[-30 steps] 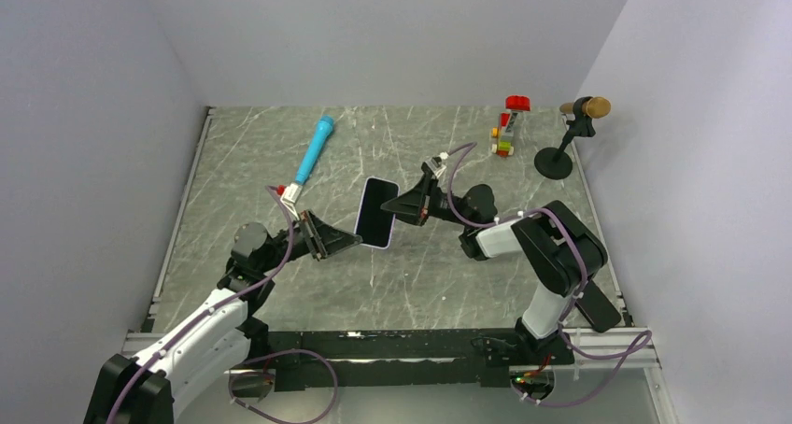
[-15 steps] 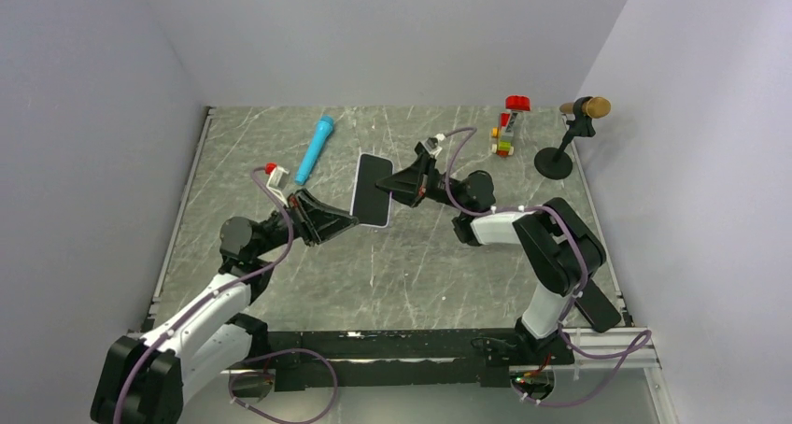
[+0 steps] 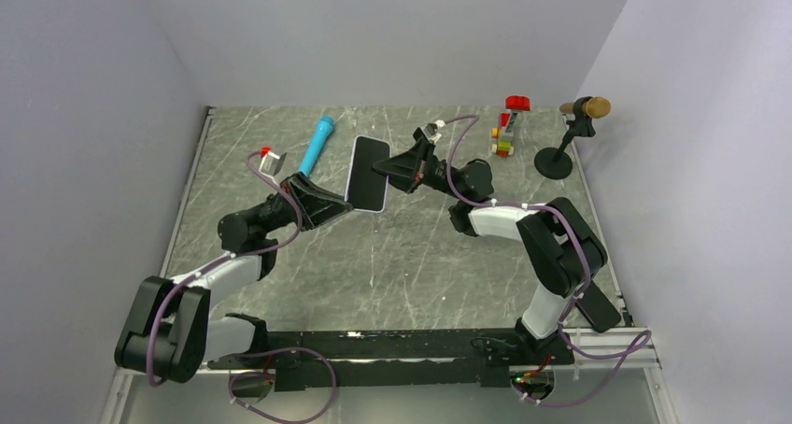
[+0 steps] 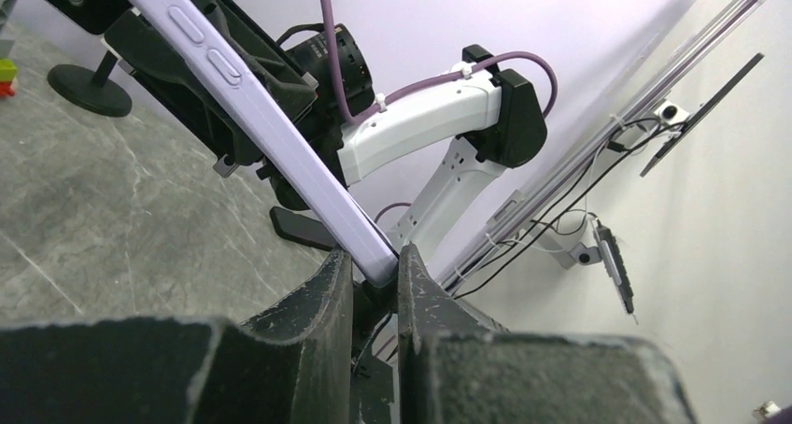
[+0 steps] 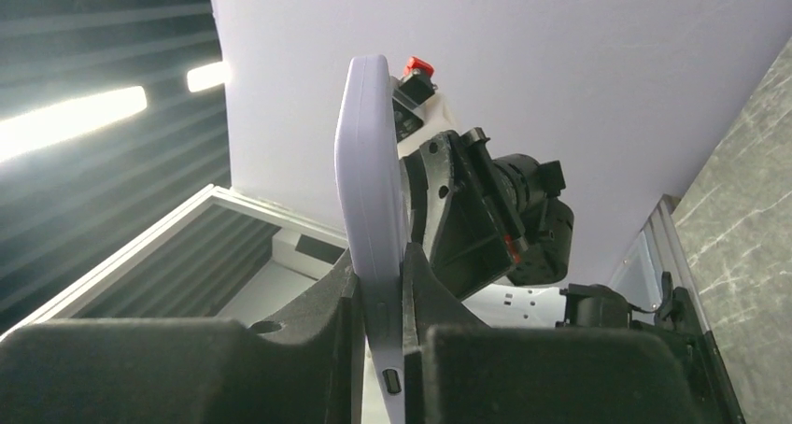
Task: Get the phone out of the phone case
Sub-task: Remove the phone case from the phone.
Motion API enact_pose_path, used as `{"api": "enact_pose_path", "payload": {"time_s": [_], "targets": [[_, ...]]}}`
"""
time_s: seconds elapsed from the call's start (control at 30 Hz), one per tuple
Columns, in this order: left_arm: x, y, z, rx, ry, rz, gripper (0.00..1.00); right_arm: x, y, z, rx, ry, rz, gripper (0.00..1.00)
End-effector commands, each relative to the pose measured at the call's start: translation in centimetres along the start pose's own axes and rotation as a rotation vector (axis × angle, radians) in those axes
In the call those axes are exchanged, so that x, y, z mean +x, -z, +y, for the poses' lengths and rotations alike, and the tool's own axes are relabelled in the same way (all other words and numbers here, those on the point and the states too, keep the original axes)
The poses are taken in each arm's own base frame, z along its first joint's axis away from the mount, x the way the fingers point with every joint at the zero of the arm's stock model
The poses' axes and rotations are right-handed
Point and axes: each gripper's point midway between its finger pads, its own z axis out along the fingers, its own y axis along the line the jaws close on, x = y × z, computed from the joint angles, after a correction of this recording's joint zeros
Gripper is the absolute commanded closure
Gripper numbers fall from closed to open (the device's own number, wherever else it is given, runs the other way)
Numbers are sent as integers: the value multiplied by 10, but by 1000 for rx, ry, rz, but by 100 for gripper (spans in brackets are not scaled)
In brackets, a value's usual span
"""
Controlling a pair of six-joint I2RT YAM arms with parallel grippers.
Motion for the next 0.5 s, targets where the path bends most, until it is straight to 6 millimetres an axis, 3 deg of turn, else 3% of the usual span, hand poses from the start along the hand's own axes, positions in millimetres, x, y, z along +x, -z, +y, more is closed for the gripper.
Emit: {"api": "enact_pose_path", "payload": {"time_s": [0.0, 0.27, 0.47], "targets": [[12, 4, 13, 28, -29, 68, 100, 58, -7, 121, -354, 54, 184, 100], [5, -3, 5, 62, -79, 114, 100, 59, -20, 120, -363, 32, 220, 100], [7, -1, 15, 23, -89, 148, 100, 63, -23, 124, -372, 13, 239, 100]]}}
